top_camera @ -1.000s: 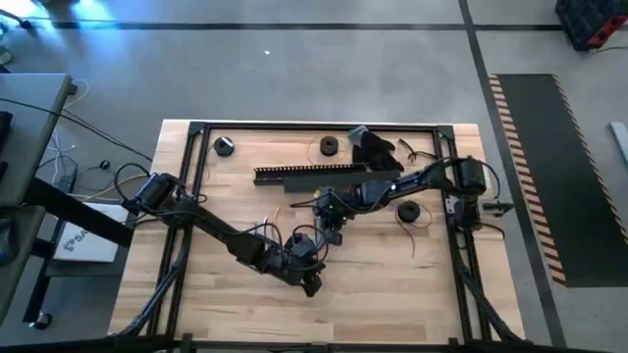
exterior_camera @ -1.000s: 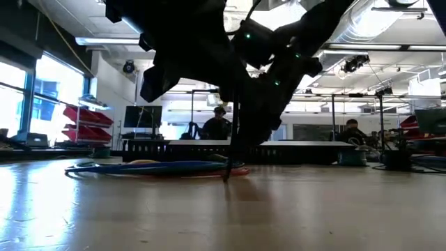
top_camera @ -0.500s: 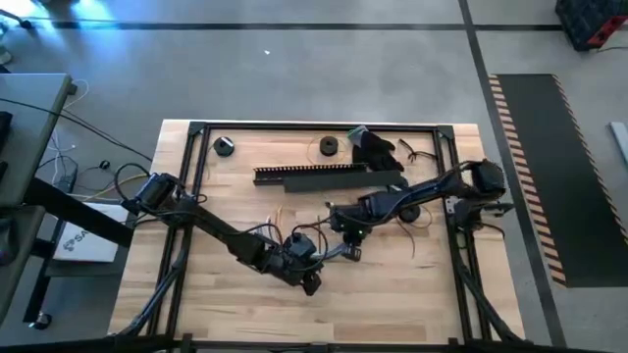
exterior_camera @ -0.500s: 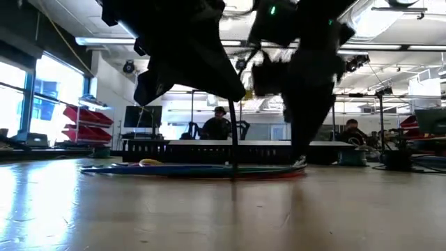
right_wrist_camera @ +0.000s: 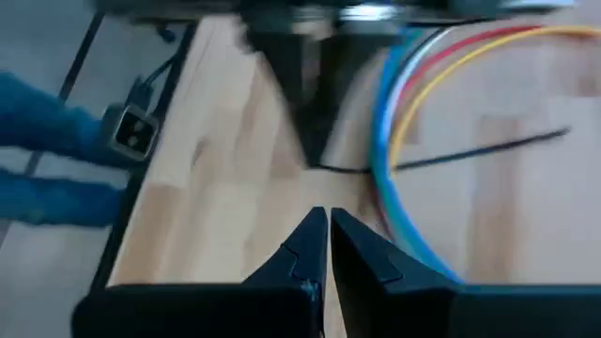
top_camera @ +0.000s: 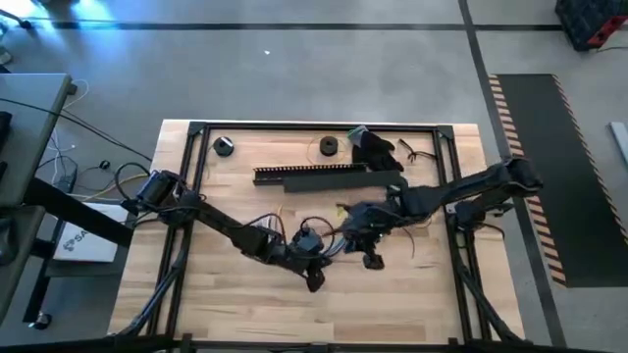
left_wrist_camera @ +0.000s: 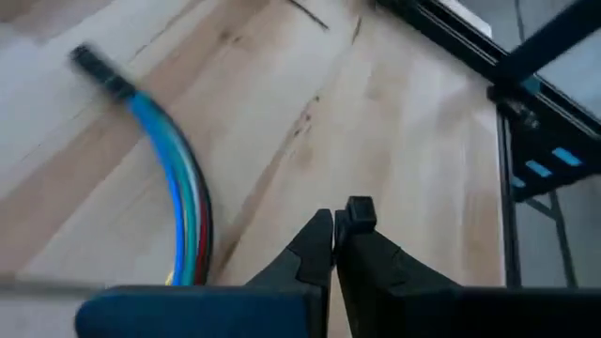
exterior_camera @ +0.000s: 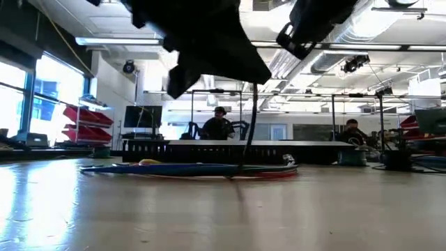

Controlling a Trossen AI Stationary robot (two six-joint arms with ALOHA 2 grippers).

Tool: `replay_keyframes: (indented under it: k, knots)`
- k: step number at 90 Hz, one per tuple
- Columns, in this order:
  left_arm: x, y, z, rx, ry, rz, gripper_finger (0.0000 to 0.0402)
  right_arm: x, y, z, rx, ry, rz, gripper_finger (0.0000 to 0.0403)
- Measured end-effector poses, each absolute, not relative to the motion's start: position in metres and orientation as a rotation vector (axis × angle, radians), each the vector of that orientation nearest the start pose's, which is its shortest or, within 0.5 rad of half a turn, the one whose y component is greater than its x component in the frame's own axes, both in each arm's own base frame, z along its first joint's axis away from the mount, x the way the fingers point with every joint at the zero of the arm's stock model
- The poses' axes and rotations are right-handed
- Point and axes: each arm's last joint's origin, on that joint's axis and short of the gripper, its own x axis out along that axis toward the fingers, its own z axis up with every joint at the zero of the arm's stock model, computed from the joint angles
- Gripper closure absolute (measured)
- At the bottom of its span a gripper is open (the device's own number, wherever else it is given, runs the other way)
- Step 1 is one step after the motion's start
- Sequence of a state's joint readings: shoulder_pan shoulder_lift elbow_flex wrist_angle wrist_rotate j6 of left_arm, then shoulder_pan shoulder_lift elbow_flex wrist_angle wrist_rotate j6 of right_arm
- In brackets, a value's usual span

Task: Ziptie cables
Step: Wrap the black zip tie around the cables

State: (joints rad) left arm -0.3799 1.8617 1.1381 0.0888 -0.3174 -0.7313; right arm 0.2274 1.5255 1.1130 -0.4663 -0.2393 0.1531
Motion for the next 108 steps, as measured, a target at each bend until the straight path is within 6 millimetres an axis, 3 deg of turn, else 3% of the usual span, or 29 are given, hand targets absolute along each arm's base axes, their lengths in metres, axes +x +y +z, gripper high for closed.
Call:
replay_keyframes:
  k: [33, 45, 65, 108]
  knots:
    - [0.371, -0.133, 0.179, -0.466, 0.639, 0.139, 0.0401, 0.331, 0.095, 0.228, 0.107, 0.842, 0.246, 0.0278]
    - [0.37, -0.135, 0.179, -0.465, 0.643, 0.134, 0.0401, 0.339, 0.098, 0.219, 0.123, 0.835, 0.245, 0.0261]
    - [0.369, -0.137, 0.179, -0.471, 0.643, 0.135, 0.0401, 0.344, 0.1, 0.219, 0.14, 0.788, 0.252, 0.0288]
    - [0.365, -0.141, 0.176, -0.495, 0.661, 0.169, 0.04, 0.351, 0.101, 0.207, 0.168, 0.807, 0.302, 0.0397]
